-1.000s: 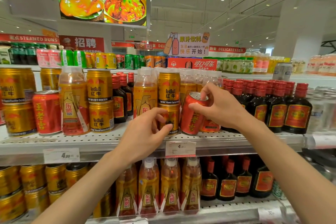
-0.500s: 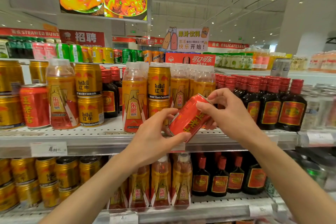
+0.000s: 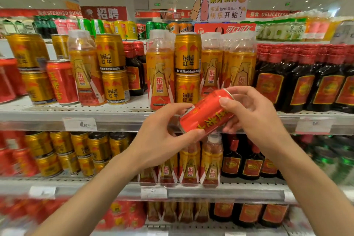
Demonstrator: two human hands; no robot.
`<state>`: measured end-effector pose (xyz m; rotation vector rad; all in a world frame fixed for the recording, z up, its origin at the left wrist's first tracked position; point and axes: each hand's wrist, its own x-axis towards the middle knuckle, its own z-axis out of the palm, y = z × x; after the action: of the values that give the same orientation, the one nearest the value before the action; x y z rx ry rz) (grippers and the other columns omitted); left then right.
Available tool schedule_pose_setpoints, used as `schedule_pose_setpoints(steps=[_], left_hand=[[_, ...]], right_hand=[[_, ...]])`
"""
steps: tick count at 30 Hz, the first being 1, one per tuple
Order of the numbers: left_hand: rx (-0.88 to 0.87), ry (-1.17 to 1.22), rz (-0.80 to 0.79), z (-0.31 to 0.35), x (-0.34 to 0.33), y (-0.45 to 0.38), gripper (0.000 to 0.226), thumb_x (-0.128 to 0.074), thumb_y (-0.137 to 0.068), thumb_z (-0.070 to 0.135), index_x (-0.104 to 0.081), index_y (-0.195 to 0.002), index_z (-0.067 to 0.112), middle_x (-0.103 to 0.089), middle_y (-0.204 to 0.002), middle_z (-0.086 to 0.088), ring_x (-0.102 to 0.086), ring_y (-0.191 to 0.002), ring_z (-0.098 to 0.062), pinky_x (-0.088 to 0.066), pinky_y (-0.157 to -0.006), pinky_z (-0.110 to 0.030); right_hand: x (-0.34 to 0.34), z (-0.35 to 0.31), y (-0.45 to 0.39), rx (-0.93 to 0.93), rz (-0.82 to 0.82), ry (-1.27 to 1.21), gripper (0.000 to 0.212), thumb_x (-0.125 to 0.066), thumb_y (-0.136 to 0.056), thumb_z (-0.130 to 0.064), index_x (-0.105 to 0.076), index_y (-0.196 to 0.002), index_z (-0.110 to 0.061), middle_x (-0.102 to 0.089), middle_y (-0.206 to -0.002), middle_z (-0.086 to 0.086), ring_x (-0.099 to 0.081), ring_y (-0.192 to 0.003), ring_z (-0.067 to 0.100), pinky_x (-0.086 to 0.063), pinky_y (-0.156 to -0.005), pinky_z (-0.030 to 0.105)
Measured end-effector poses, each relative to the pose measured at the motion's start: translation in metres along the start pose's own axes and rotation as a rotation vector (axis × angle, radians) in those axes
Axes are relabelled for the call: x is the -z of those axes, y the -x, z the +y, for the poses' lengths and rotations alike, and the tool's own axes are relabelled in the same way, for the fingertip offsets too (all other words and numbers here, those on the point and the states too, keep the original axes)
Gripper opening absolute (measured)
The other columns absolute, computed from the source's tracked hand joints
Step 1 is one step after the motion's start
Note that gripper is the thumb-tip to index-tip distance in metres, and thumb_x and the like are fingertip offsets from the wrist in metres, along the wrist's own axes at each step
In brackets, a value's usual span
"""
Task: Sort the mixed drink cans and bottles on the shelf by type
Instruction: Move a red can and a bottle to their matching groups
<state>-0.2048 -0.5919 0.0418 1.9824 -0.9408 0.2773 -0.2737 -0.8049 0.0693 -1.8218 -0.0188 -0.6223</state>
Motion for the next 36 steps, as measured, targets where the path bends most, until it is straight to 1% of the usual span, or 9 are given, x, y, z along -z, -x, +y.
schedule_pose_setpoints(steps=[5, 8, 10, 15, 19, 23, 27, 31, 36], left_hand=[[0.004, 0.022, -0.009, -0.02, 0.039, 0.03, 0.057, -0.077, -0.08, 0.054, -0.057, -0.132, 0.045, -0.063, -0.119, 0.022, -0.064, -0.102, 0.005, -0.054, -0.08, -0.013], [-0.008, 0.014, -0.031, -0.037, 0.074, 0.055, 0.057, -0.077, -0.08, 0.055, -0.059, -0.134, 0.045, -0.063, -0.124, 0.024, -0.064, -0.102, 0.001, -0.056, -0.081, -0.022], [-0.002, 0.009, -0.04, -0.052, 0.101, 0.072, 0.058, -0.078, -0.08, 0.054, -0.06, -0.134, 0.044, -0.065, -0.119, 0.022, -0.066, -0.096, 0.0, -0.058, -0.08, -0.026], [0.016, -0.044, -0.008, -0.091, 0.171, 0.116, 0.064, -0.074, -0.07, 0.069, -0.065, -0.128, 0.043, -0.071, -0.101, 0.022, -0.066, -0.08, 0.001, -0.054, -0.071, -0.02], [0.049, -0.048, 0.016, -0.12, 0.226, 0.144, 0.054, -0.081, -0.074, 0.057, -0.068, -0.125, 0.045, -0.067, -0.087, 0.032, -0.062, -0.068, 0.002, -0.048, -0.064, -0.015], [0.073, -0.024, 0.052, -0.144, 0.269, 0.154, 0.054, -0.082, -0.073, 0.056, -0.068, -0.124, 0.044, -0.071, -0.093, 0.024, -0.064, -0.071, 0.0, -0.05, -0.066, -0.018], [0.078, -0.018, 0.068, -0.166, 0.298, 0.145, 0.055, -0.081, -0.072, 0.058, -0.067, -0.125, 0.046, -0.074, -0.104, 0.019, -0.067, -0.08, -0.007, -0.057, -0.072, -0.03], [0.066, -0.01, 0.077, -0.182, 0.317, 0.129, 0.054, -0.082, -0.073, 0.052, -0.067, -0.125, 0.046, -0.073, -0.107, 0.022, -0.069, -0.092, -0.001, -0.054, -0.073, -0.02], [0.058, -0.03, 0.061, -0.195, 0.334, 0.104, 0.054, -0.084, -0.074, 0.049, -0.069, -0.125, 0.04, -0.07, -0.103, 0.026, -0.067, -0.085, 0.001, -0.052, -0.068, -0.014]], right_hand=[[-0.046, -0.012, 0.022, -0.046, -0.009, -0.024, 0.025, -0.069, -0.092, -0.035, -0.06, -0.114, -0.028, -0.068, -0.11, 0.002, -0.073, -0.059, 0.025, -0.058, -0.053, 0.025], [-0.085, -0.024, 0.041, -0.076, -0.004, -0.068, 0.026, -0.07, -0.092, -0.033, -0.06, -0.115, -0.024, -0.069, -0.109, 0.005, -0.072, -0.058, 0.028, -0.057, -0.051, 0.025], [-0.117, -0.033, 0.053, -0.092, 0.003, -0.106, 0.026, -0.07, -0.091, -0.033, -0.06, -0.113, -0.024, -0.069, -0.108, 0.007, -0.072, -0.058, 0.028, -0.056, -0.051, 0.025], [-0.204, -0.054, 0.075, -0.142, -0.011, -0.159, 0.028, -0.069, -0.092, -0.029, -0.059, -0.118, -0.022, -0.069, -0.109, 0.007, -0.068, -0.054, 0.026, -0.054, -0.049, 0.026], [-0.268, -0.072, 0.08, -0.145, -0.045, -0.146, 0.032, -0.07, -0.092, -0.03, -0.061, -0.122, -0.023, -0.07, -0.107, 0.007, -0.068, -0.055, 0.026, -0.053, -0.049, 0.025], [-0.314, -0.089, 0.069, -0.113, -0.09, -0.108, 0.032, -0.069, -0.093, -0.031, -0.064, -0.123, -0.023, -0.072, -0.103, 0.008, -0.069, -0.055, 0.026, -0.054, -0.05, 0.027], [-0.345, -0.099, 0.046, -0.08, -0.107, -0.087, 0.032, -0.07, -0.091, -0.033, -0.065, -0.121, -0.024, -0.072, -0.106, 0.006, -0.07, -0.055, 0.027, -0.054, -0.05, 0.026], [-0.365, -0.098, 0.02, -0.047, -0.104, -0.103, 0.033, -0.071, -0.09, -0.033, -0.067, -0.121, -0.023, -0.073, -0.106, 0.006, -0.07, -0.055, 0.03, -0.056, -0.051, 0.028], [-0.38, -0.091, -0.006, -0.064, -0.099, -0.157, 0.032, -0.07, -0.091, -0.031, -0.067, -0.122, -0.022, -0.073, -0.104, 0.009, -0.07, -0.055, 0.029, -0.061, -0.052, 0.032]])
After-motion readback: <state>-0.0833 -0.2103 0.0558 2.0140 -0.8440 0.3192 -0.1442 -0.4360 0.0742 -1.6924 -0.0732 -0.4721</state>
